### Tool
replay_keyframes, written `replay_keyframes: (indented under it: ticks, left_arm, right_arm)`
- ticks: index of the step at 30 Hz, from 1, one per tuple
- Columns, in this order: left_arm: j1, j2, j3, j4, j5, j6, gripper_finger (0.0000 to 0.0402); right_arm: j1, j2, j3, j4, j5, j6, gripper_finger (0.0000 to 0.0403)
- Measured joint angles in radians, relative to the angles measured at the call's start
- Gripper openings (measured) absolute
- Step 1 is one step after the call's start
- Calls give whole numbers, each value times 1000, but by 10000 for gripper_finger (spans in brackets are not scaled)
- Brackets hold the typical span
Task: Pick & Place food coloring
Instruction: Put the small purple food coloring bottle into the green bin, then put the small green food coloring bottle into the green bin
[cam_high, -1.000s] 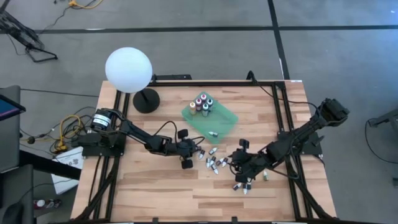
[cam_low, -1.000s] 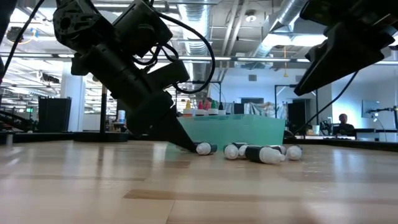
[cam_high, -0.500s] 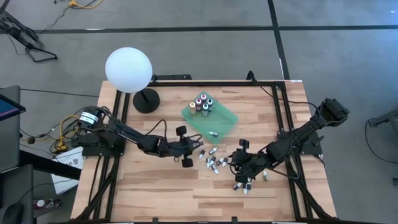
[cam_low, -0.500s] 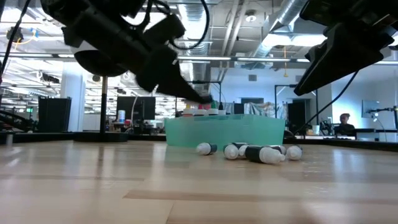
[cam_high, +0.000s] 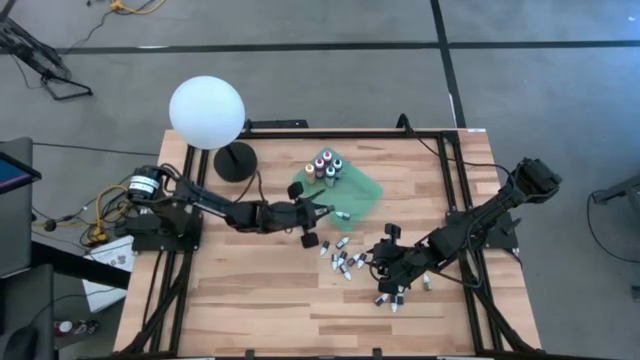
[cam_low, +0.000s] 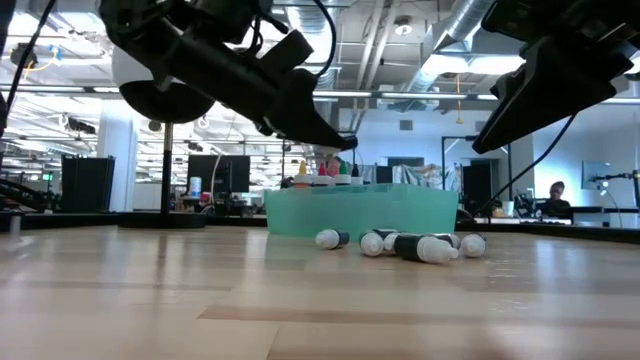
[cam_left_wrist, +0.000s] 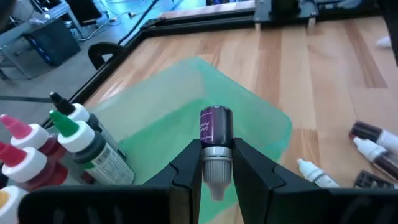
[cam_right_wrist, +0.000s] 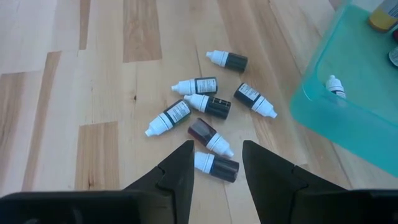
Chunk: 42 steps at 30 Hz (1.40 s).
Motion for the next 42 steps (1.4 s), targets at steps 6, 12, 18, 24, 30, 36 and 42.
replay_keyframes:
  ticks: [6, 12, 18, 24, 30, 36, 42]
  left_arm:
    - [29, 14, 1, 69, 38, 0, 63]
    - [33, 95, 37, 133, 48, 0, 63]
    - [57, 189, 128, 128, 51, 0, 64]
    - [79, 216, 178, 76, 51, -1, 64]
    - [93, 216, 197, 1, 50, -29, 68]
    - [105, 216, 199, -40, 50, -61, 91]
    - [104, 216, 199, -43, 55, -58, 109]
  right_arm:
    - [0, 0, 0, 0, 0, 0, 127]
    - [0, 0, 0, 7, 0, 0, 127]
    - [0, 0, 0, 8, 0, 0, 127]
    - [0, 0, 0, 6, -20, 0, 127]
    - [0, 0, 0, 0, -21, -4, 127]
    - [0, 0, 0, 3, -22, -8, 127]
    - [0, 0, 0, 4, -23, -3, 127]
